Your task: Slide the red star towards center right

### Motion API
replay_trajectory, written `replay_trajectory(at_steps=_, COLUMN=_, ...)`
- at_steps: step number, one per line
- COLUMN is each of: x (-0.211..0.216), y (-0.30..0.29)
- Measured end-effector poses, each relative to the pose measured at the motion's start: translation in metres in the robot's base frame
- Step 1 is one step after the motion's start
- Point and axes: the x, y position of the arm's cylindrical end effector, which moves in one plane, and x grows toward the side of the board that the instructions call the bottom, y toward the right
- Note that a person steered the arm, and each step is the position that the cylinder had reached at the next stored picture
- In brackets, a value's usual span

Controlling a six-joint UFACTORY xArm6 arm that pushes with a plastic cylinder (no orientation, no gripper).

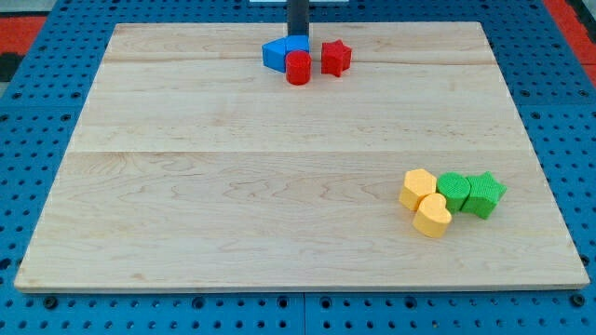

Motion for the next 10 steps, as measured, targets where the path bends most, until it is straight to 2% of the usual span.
replay_trajectory(at_steps=1, x=-0.005, y=0.0)
replay_trajectory(at_steps=2, x=-0.033, y=0.037)
replay_trajectory(at_steps=3, x=-0.029, y=0.071)
replay_trajectory(at_steps=6, x=0.023, y=0.054)
replay_trajectory(at_steps=9, x=0.097, y=0.054)
replay_trajectory(at_steps=10, x=0.1, y=0.033)
